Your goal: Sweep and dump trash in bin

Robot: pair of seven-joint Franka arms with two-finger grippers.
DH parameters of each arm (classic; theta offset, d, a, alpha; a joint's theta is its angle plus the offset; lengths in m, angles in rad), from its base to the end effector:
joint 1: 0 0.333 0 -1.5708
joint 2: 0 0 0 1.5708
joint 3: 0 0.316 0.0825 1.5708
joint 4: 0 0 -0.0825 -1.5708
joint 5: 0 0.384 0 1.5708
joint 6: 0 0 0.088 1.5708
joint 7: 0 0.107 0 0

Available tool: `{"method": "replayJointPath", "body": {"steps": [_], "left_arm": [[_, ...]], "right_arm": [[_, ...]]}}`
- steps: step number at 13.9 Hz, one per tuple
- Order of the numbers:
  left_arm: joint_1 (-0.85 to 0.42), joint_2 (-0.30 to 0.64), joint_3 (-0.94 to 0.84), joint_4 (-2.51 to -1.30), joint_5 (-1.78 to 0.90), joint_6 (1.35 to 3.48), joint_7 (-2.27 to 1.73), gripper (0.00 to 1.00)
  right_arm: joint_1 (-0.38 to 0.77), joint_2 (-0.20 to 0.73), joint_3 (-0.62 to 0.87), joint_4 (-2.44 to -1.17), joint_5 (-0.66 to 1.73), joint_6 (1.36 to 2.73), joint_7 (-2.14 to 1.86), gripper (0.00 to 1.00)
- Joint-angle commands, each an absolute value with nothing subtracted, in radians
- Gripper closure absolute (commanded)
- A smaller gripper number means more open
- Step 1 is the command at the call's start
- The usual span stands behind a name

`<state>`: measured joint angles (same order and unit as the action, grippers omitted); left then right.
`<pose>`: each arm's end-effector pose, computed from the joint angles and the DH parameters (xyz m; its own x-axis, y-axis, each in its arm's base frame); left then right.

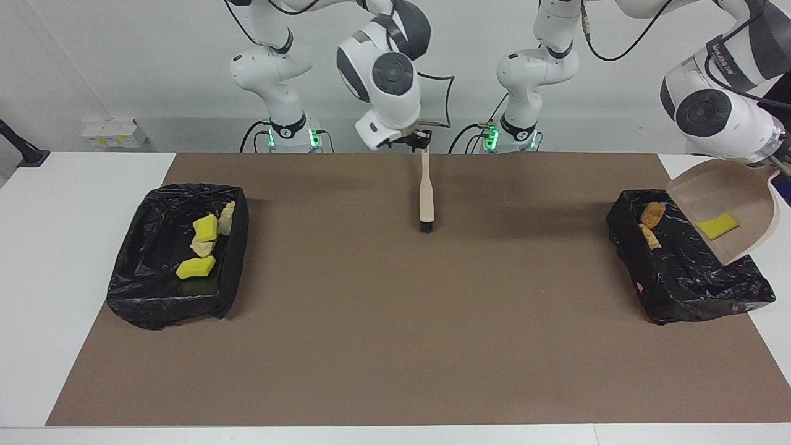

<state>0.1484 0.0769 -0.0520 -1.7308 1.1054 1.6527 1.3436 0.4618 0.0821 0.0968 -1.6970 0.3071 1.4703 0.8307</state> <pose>0.5711 0.1455 0.5655 0.0599 -0.4536 -0.8892 -0.9920 -0.1261 -0.0025 0.4516 0.3214 0.5196 0.8667 -0.2605 -0.4254 -0.2806 -0.9597 0.0160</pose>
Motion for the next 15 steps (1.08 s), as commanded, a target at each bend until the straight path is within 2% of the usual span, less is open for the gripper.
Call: {"method": "replayJointPath", "body": {"steps": [1, 2, 3, 5, 8, 11, 15], "left_arm": [[0.161, 0.048, -0.052, -1.765, 1.120, 1.661, 1.328, 1.00], [0.150, 0.020, -0.052, -1.846, 1.149, 1.667, 1.327, 1.00], [0.144, -0.009, -0.054, -1.896, 1.188, 1.675, 1.315, 1.00], [0.126, 0.014, -0.055, -1.924, 1.236, 1.648, 1.191, 1.00], [0.107, 0.035, -0.057, -1.911, 1.256, 1.622, 1.183, 1.00], [0.028, 0.049, -0.061, -1.942, 1.258, 1.520, 1.131, 1.00], [0.021, 0.058, -0.058, -1.934, 1.272, 1.511, 1.117, 1.00]], "right_arm": [[0.335, -0.006, 0.106, -1.714, 0.223, 1.462, 0.812, 0.17], [0.296, -0.037, 0.106, -1.710, 0.181, 1.466, 0.795, 0.02], [0.246, -0.044, 0.106, -1.691, 0.149, 1.470, 0.764, 0.00], [0.164, -0.038, 0.107, -1.625, 0.100, 1.457, 0.625, 0.00], [0.117, -0.028, 0.107, -1.550, 0.003, 1.442, 0.441, 0.00], [0.063, -0.023, 0.107, -1.519, -0.023, 1.396, 0.310, 0.00], [0.045, 0.008, 0.107, -1.451, -0.094, 1.367, 0.163, 0.00]]}}
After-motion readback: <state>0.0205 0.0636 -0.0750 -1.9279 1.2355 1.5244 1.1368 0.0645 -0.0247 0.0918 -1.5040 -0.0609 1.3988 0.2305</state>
